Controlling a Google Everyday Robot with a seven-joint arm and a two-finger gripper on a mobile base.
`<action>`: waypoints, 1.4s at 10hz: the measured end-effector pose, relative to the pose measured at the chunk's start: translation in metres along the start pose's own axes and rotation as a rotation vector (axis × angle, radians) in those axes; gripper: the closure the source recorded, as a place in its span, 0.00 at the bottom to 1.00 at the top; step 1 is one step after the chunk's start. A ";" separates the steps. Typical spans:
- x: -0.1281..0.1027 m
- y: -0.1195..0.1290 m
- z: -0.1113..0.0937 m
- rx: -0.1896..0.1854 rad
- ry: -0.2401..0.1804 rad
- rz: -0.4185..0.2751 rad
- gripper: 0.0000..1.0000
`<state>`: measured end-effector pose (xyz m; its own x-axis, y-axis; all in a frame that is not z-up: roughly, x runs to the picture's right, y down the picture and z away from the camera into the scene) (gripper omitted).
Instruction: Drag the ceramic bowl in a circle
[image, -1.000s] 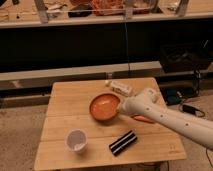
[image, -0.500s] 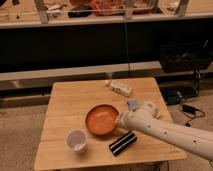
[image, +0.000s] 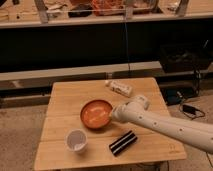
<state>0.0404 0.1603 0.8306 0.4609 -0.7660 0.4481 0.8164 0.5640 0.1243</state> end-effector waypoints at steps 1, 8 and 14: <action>0.023 -0.012 0.013 0.012 0.001 -0.001 0.98; 0.069 0.006 -0.010 0.014 0.082 0.080 0.98; -0.014 0.074 -0.060 -0.015 0.068 0.146 0.98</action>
<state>0.1149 0.1944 0.7799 0.5972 -0.6958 0.3990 0.7439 0.6665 0.0488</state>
